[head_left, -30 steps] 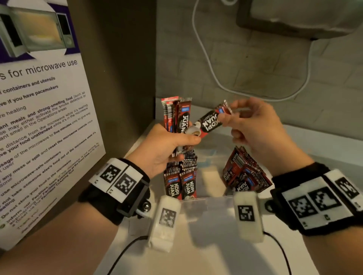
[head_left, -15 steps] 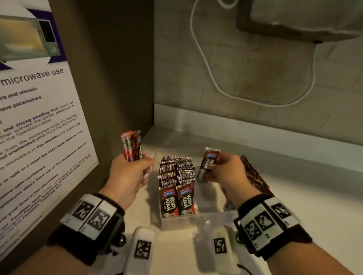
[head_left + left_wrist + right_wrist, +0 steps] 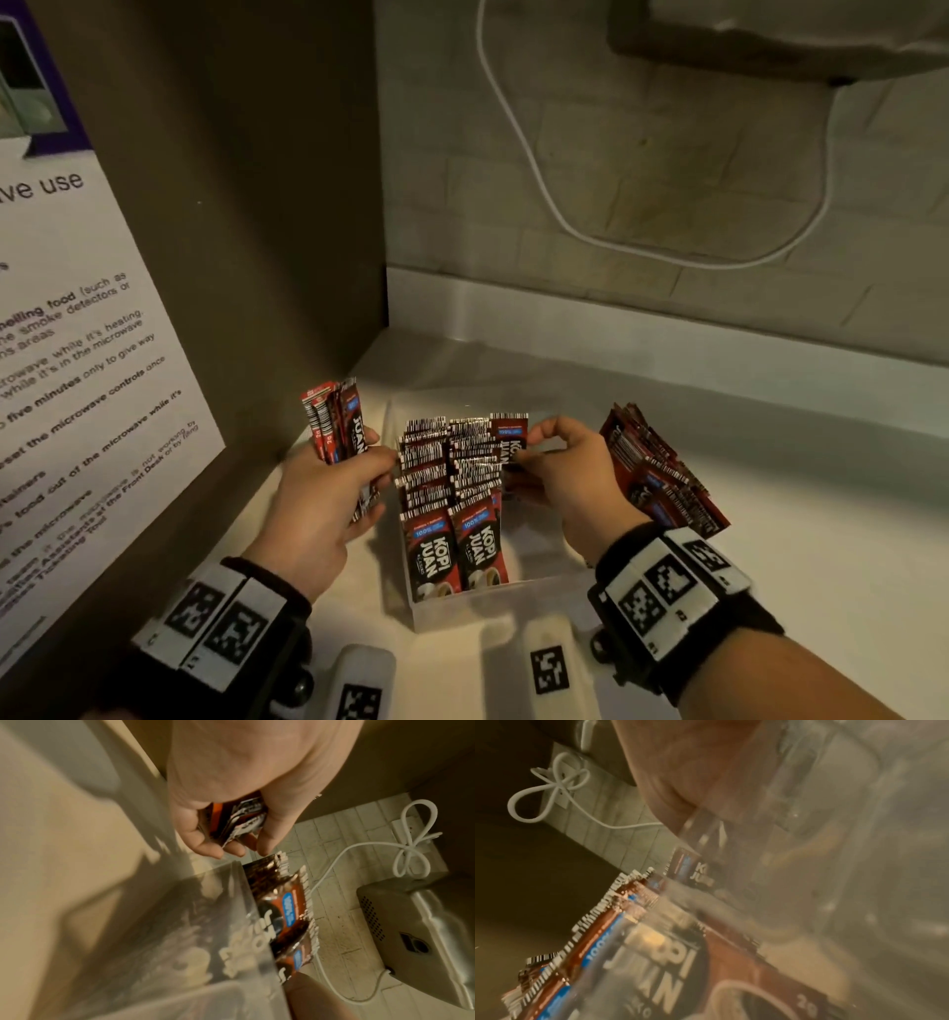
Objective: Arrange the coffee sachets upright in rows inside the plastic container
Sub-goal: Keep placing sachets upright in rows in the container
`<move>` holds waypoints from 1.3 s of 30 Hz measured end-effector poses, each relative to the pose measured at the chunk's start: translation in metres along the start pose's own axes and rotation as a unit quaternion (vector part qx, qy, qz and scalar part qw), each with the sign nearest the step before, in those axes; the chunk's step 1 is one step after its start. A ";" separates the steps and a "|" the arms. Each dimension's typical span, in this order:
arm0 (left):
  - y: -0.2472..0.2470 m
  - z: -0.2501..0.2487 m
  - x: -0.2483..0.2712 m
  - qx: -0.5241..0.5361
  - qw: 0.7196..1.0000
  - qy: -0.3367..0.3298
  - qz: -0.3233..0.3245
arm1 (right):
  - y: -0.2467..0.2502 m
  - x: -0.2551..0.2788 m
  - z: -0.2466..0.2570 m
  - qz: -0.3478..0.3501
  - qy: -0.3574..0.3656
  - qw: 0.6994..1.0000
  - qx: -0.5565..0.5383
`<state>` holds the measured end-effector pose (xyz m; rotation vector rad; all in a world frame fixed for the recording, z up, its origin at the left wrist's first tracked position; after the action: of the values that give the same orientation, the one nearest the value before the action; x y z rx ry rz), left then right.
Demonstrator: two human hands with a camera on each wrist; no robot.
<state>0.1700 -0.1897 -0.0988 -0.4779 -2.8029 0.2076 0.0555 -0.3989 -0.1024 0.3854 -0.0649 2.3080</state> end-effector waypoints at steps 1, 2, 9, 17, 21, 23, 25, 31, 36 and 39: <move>-0.001 0.000 0.000 0.001 1.000 0.000 0.001 | 0.001 -0.001 -0.001 -0.001 -0.001 1.000 0.000; -0.001 0.000 0.000 0.002 1.000 0.000 0.002 | 0.002 -0.001 -0.003 -0.002 -0.003 1.000 0.000; 0.002 0.000 -0.003 0.009 1.000 0.000 0.005 | 0.002 -0.006 -0.008 -0.032 0.011 0.999 0.006; 0.005 -0.002 -0.006 0.019 1.000 -0.003 0.014 | 0.005 -0.005 -0.004 -0.072 0.037 0.995 0.065; 0.005 -0.002 -0.005 0.025 1.000 -0.004 0.013 | 0.014 -0.002 -0.001 -0.101 0.042 0.992 0.068; 0.005 -0.002 -0.004 0.029 0.999 -0.004 0.012 | 0.014 -0.004 -0.003 -0.103 0.043 0.991 0.074; 0.005 -0.002 -0.003 0.031 0.999 -0.004 0.011 | 0.011 -0.006 -0.005 -0.094 0.037 0.991 0.083; 0.006 -0.003 -0.003 0.028 1.000 -0.005 0.005 | 0.005 -0.005 -0.010 -0.061 0.010 0.991 0.122; 0.005 -0.003 -0.001 0.026 1.000 -0.005 0.002 | -0.001 -0.011 -0.017 -0.044 0.000 0.990 0.133; 0.004 -0.004 0.000 0.028 1.000 -0.001 0.000 | -0.003 -0.016 -0.022 -0.038 -0.009 0.990 0.135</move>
<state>0.1727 -0.1853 -0.0957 -0.4657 -2.7905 0.2874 0.0630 -0.4046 -0.1280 0.5360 0.2527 2.2430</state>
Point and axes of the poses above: each hand's wrist, its own x-axis away from the middle knuckle, its own y-axis out of the back of the hand, z = x × y, the point moved 10 cm from there along -x, towards the middle knuckle
